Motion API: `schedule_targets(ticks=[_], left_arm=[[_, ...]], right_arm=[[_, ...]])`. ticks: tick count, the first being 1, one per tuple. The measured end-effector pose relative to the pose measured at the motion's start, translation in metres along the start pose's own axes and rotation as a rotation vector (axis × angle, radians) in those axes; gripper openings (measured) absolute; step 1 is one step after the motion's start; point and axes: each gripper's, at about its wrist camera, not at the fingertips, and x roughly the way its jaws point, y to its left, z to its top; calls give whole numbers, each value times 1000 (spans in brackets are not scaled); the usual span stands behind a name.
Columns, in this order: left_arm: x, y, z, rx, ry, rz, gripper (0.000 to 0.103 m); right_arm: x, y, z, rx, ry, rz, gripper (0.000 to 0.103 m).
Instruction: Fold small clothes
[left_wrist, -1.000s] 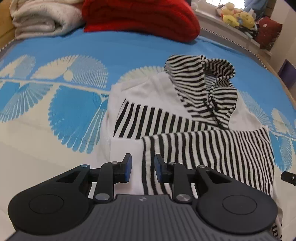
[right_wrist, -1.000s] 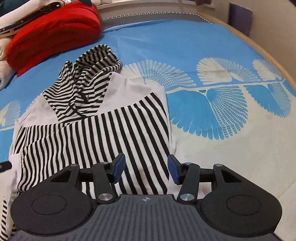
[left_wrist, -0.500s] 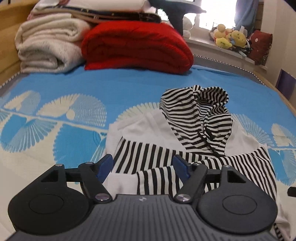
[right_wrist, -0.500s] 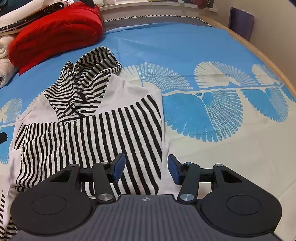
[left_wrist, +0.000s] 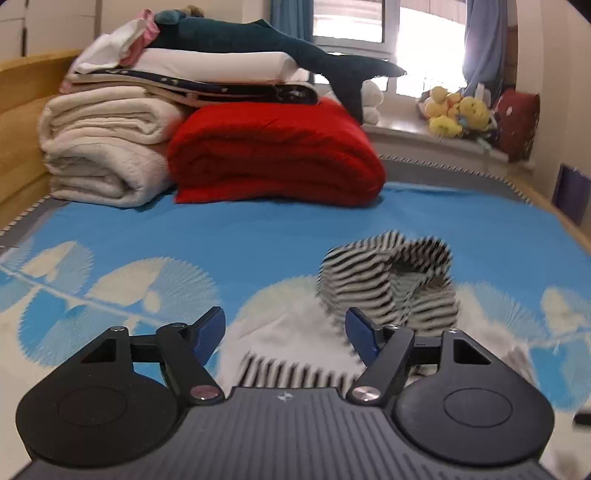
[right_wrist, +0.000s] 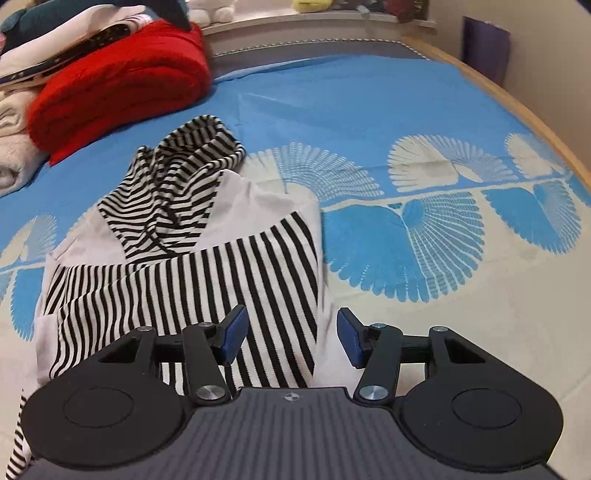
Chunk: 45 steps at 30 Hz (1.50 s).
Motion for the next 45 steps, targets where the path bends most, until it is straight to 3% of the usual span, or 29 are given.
schedule_targets(ticks=[2,4,6,9,14,19,24,26,27,28,32,34,37,41,45], left_arm=[[24,-5,18,-4,17,-24,54],[56,-15,34,33,34,-30,14],[96,-23,49,58,77,-37,5],[153,-30,66,35,146,-90,5],[238,-40,86,7,188,-168,5],[303,-48,97,-11,208,-190,8],[365,-49,101,-86,275,-145,15],[383,-48,99,-123,303,-147,29],[391,-47,98,-133,319,-148,41],[396,-49,97,-131,322,-143,42],[409,-55,91,-104,349,-169,38],[410,-62,90,-40,351,-189,7],[394,-67,94,42,307,-207,2],[331,-62,98,106,200,-264,2],[217,-66,65,315,15,-318,2]], right_arm=[[-2,0,0,-20,-10,-8,55],[-2,-1,0,-37,-15,-16,55],[-1,-5,1,-40,-15,-26,55],[4,-11,2,-29,-7,-36,55],[15,-11,1,-21,19,-25,55],[25,-8,-1,-20,41,-29,55],[33,-9,-2,-21,54,-42,55],[35,-10,-3,-24,53,-47,55],[37,-10,-3,-30,53,-51,55],[39,-10,-3,-31,56,-55,55],[44,-12,-2,-22,63,-66,55],[45,-13,-1,-17,62,-71,55],[45,-13,1,-7,61,-68,55],[40,-14,5,4,50,-63,55],[28,-19,12,43,12,-49,55]])
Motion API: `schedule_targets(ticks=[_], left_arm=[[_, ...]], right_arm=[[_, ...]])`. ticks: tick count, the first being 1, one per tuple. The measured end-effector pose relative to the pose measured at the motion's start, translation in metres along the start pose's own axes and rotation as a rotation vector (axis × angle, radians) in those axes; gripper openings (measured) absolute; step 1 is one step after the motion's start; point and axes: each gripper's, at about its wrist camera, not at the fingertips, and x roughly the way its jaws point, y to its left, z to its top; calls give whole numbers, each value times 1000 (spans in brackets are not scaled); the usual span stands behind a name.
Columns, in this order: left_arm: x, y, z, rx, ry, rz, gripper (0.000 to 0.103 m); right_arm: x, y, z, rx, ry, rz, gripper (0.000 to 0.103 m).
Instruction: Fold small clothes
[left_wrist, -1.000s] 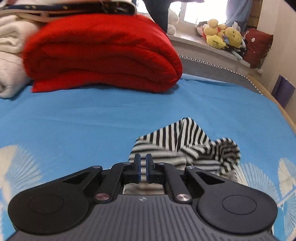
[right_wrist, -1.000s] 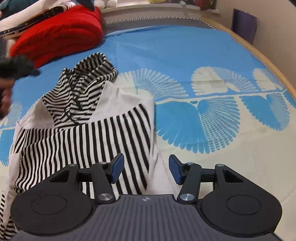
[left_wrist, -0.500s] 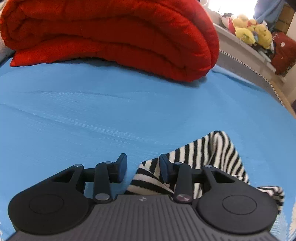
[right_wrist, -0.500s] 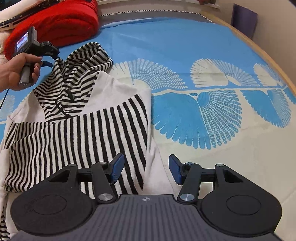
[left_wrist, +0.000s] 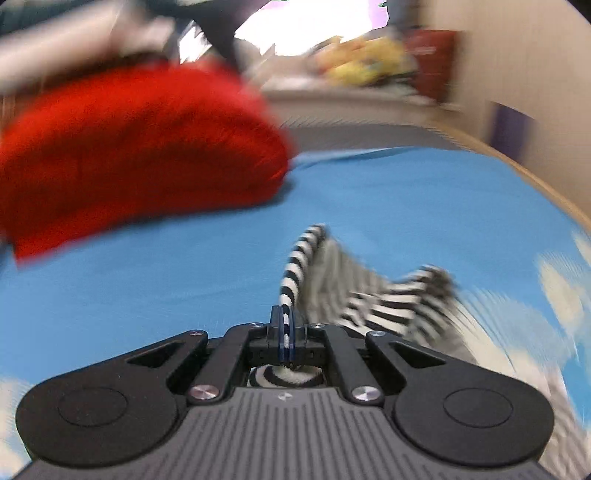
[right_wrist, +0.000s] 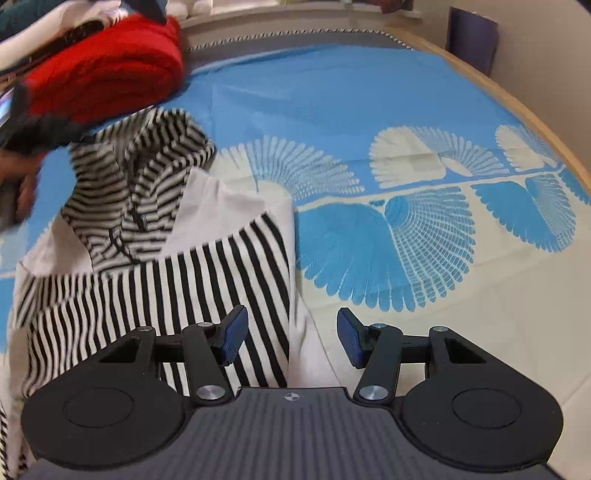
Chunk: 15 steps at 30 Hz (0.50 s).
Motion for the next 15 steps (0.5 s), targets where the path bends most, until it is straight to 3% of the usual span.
schedule_targets(ticks=[4,7,10,12,14,15], left_arm=[[-121,-58,-69,117,-99,-150,2],[-193,-85,-121,190,-11,-269,2],[-236,-87,-150,223,159,-294,2],[-247,-73,-153,119,227,-230,3],[-254,-51,-152,-45,197,-212,9],[-254,-38,-156,-169,166,-215,19]], right_arm=[[-11,-7,5,51,-26,23,55],[-22,-11,6,104,-64,40,55],[-31,-14,6,152,-97,61,54],[-37,-16,6,185,-126,87,46],[-41,-15,4,197,-148,123,40],[-41,-14,3,208,-151,149,40]])
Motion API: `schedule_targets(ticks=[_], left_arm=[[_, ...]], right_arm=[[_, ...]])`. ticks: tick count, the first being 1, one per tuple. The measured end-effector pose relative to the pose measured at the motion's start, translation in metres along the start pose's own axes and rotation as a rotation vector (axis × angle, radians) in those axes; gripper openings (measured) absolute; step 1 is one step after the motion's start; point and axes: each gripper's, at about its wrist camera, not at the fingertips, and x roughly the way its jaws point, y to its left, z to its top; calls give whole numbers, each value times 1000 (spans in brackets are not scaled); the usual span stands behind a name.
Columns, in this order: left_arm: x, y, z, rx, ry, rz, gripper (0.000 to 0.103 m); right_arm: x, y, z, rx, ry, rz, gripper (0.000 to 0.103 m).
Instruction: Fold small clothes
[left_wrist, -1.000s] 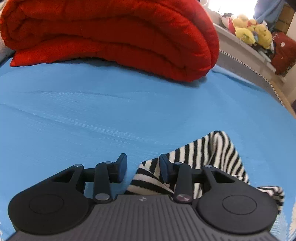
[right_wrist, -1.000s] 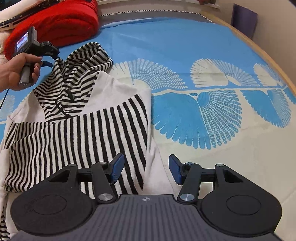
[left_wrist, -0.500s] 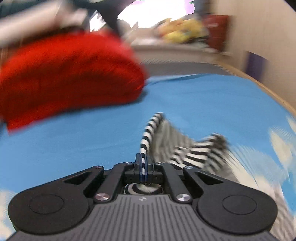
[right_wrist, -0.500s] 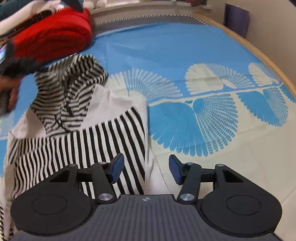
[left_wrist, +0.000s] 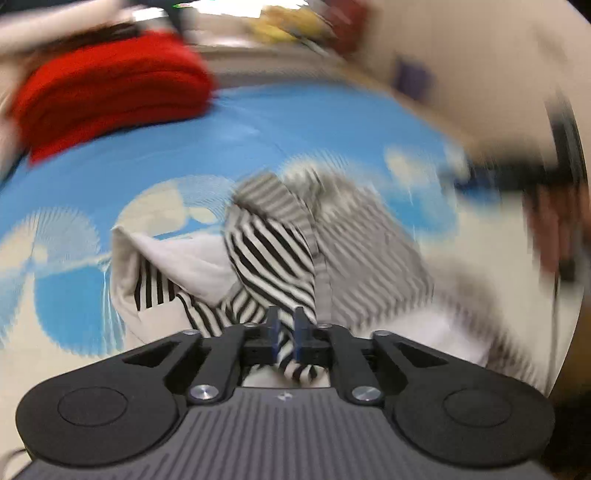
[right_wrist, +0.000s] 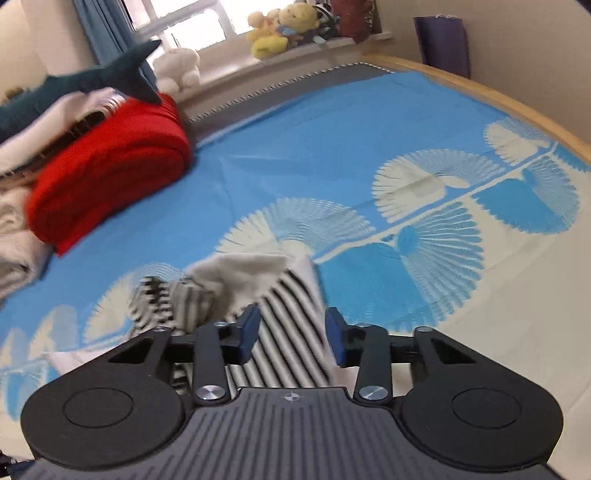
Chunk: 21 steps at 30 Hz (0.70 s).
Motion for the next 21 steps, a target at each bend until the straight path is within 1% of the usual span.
schedule_targets(ticks=[1,2,3,4,5,6,7,8,9,10,13,16,17,18,19,20,21], left_arm=[[3,14,-1,-112,-30,-2,23],[8,25,-1,-220,-50,-2,24],[22,31,2,-306,-49,-15,24],[38,32,6,-352,-30,-14,24],[53,31,11,-378,-10,-2,24],[65,27,15,-376,0,1,26],[76,25,20,-374,2,3,36],[81,28,24,-383,-1,8,43],[88,28,26,-398,-4,15,54],[95,28,26,-416,-5,23,57],[107,26,23,-452,3,52,59],[116,27,14,-450,22,84,59],[119,26,14,-441,20,87,58],[121,25,13,-433,22,95,55],[122,23,13,-424,21,97,43],[122,20,14,-408,13,94,35],[121,16,15,-379,-4,97,20]], right_arm=[[1,1,-1,12,6,23,40],[3,3,-2,22,16,47,40],[6,4,-4,29,30,69,40],[8,7,-6,35,43,87,40],[11,9,-8,45,56,100,40],[14,12,-11,56,70,111,40],[16,14,-13,64,84,118,40],[19,17,-15,69,97,118,40],[23,22,-16,68,110,109,40],[25,24,-17,64,118,102,40],[29,27,-16,47,121,87,41],[29,24,-14,13,117,49,41],[28,22,-13,5,115,39,41],[28,20,-12,-4,111,29,42],[28,18,-11,-9,110,21,42],[28,16,-10,-11,110,12,42],[29,13,-9,-7,111,6,42]])
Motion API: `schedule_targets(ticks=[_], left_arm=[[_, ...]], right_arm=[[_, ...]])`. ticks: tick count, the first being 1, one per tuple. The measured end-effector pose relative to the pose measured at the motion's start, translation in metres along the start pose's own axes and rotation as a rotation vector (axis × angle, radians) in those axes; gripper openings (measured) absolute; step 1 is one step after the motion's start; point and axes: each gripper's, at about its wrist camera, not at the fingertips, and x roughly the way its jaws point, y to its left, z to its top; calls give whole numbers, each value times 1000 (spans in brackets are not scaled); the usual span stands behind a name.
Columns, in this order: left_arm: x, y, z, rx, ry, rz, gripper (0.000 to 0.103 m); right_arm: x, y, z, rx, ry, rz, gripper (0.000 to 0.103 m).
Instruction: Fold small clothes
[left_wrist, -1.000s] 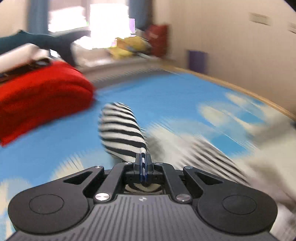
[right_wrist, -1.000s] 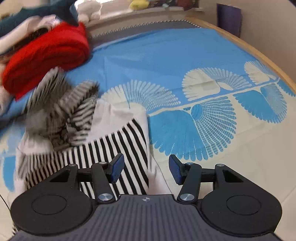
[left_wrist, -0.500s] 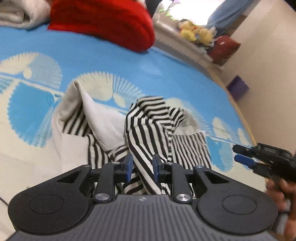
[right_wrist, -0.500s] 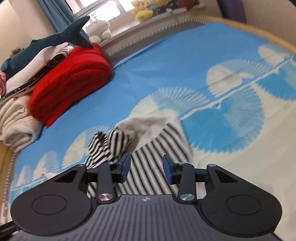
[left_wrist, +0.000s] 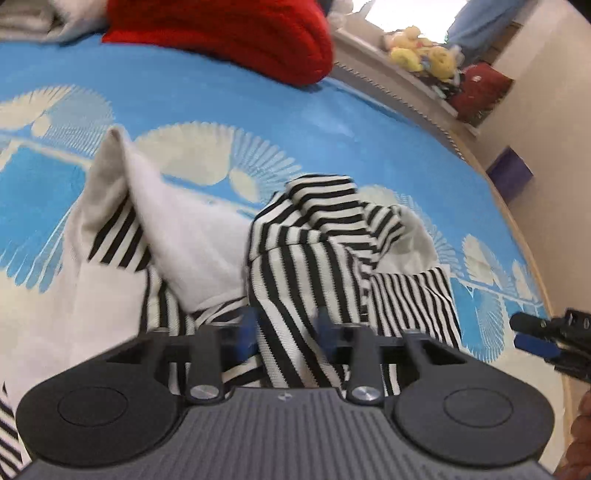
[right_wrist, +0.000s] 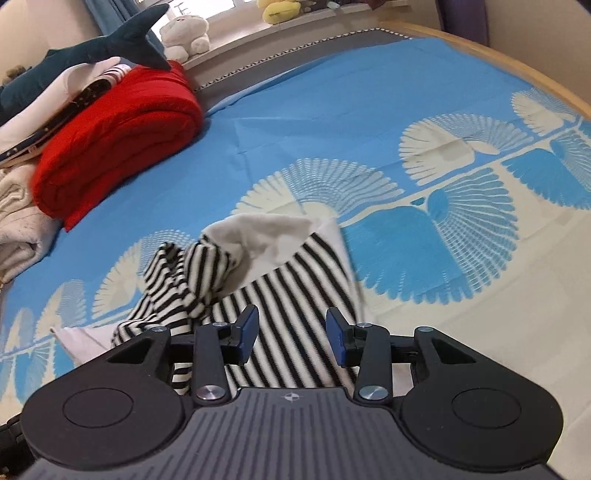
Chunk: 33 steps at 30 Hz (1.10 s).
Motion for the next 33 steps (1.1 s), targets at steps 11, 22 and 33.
schedule_targets(ticks=[11,22,33], left_arm=[[-68,-68,-49,745,143,-484,3],[-39,20,-8,110,198,-155,44],[-4,41,-26,-202,287,-67,2]], right_arm=[[-9,-9,10,41,-46,27,44],[21,-4,-8,143,120,75,56],[41,-11,-21,202,152,21,10]])
